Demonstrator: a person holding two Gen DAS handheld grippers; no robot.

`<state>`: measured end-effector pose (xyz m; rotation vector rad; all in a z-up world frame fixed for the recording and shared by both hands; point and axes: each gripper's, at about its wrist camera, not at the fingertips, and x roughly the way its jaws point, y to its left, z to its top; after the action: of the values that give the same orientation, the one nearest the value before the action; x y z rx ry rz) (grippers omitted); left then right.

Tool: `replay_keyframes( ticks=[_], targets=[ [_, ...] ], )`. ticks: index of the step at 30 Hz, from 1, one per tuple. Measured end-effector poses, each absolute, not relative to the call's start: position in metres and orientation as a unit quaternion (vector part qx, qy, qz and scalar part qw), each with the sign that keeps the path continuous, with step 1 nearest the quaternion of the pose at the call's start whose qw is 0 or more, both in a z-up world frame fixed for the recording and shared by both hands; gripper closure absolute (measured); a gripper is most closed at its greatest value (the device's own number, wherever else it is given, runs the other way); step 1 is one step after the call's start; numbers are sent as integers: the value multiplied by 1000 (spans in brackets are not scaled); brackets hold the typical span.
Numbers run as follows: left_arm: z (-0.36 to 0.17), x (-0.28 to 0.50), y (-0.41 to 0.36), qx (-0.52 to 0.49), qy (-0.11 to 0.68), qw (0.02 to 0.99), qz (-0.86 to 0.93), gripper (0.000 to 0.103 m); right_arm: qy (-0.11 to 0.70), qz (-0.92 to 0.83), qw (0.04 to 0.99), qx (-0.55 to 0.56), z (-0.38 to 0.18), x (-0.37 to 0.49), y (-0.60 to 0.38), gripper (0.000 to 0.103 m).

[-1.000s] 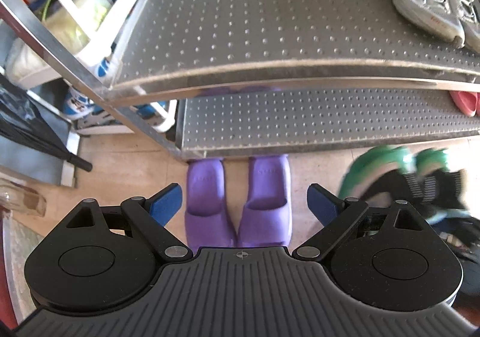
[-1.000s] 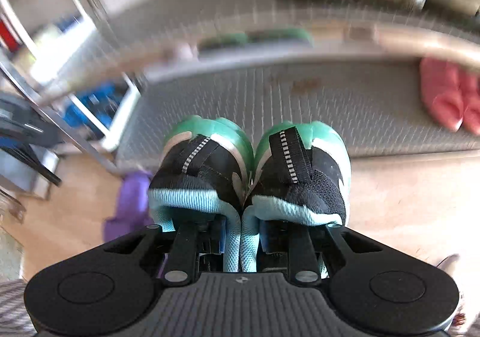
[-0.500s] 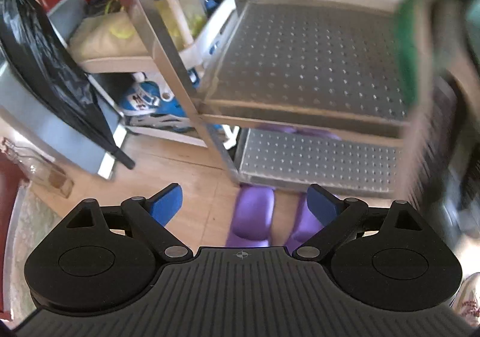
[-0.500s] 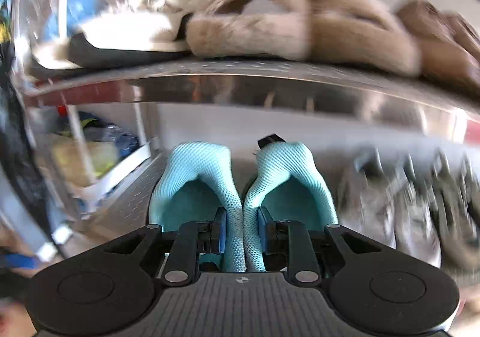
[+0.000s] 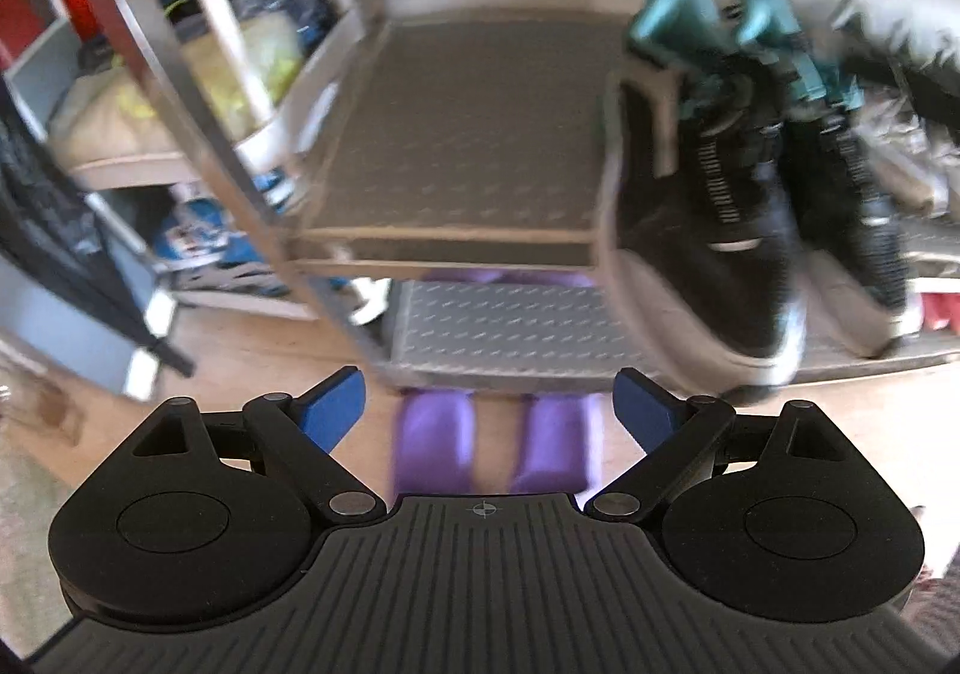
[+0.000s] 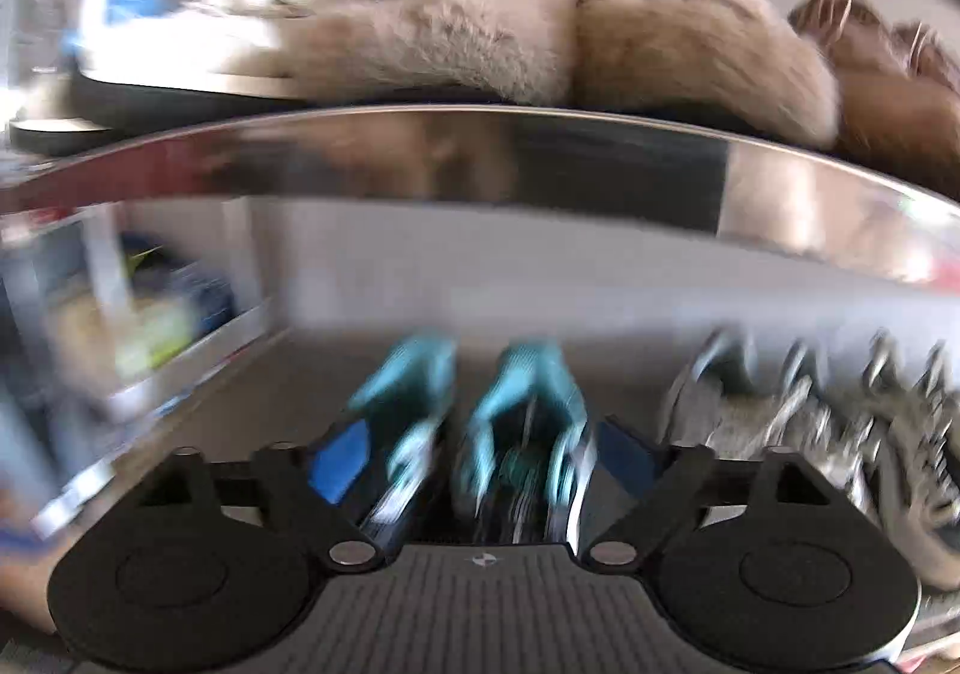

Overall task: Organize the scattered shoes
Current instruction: 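Lift the black-teal pair up onto the shelf beside the grey-white pair, then lower the black-teal pair onto the shelf with the right gripper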

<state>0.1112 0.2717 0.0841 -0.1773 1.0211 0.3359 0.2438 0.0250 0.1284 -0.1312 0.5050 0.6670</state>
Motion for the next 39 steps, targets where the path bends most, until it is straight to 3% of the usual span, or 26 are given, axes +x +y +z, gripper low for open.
replay_keyframes(
  ticks=[5, 7, 12, 15, 18, 21, 25, 27, 39],
  targets=[
    [75, 129, 244, -63, 499, 853, 140, 10, 313, 326, 891, -34, 109, 251, 1, 19],
    [72, 135, 233, -45, 502, 852, 142, 5, 339, 327, 882, -23, 101, 254, -9, 20],
    [93, 142, 211, -16, 446, 882, 149, 10, 366, 325, 872, -5, 95, 258, -15, 24],
    [106, 144, 191, -2, 406, 906, 122, 9, 306, 338, 889, -52, 115, 234, -32, 24],
    [109, 151, 173, -11, 394, 915, 79, 9, 183, 340, 898, -209, 118, 206, -41, 24],
    [102, 161, 159, 2, 401, 913, 79, 9, 114, 318, 880, -333, 103, 198, -46, 18],
    [95, 174, 154, -7, 404, 911, 87, 9, 99, 323, 854, -396, 99, 201, -76, 3],
    [93, 177, 154, -23, 407, 909, 89, 9, 97, 342, 841, -408, 104, 203, -88, 1],
    [92, 187, 142, -46, 407, 909, 77, 9, 248, 481, 780, -314, 126, 254, -100, 1]
  ],
)
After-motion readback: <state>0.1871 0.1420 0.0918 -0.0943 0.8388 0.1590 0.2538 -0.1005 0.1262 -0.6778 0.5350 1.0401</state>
